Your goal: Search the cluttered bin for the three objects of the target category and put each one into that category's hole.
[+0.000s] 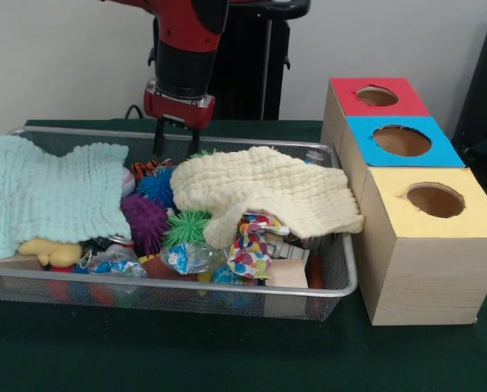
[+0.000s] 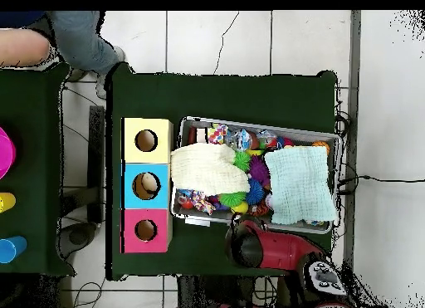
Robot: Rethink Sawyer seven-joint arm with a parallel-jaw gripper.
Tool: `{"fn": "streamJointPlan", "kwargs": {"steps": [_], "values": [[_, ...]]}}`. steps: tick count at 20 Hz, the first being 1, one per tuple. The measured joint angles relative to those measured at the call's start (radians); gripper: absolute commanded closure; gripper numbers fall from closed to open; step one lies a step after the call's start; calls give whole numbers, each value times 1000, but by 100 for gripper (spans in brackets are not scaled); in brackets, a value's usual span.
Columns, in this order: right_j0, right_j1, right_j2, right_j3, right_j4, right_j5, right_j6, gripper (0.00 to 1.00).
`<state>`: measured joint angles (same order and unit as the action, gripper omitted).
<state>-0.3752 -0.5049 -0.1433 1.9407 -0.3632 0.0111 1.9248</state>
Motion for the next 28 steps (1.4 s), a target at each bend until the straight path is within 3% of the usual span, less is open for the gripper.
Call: {"fn": "streamJointPlan", "kwargs": {"steps": [28], "values": [[-12, 14, -9, -8, -23, -23, 0, 0]]}}
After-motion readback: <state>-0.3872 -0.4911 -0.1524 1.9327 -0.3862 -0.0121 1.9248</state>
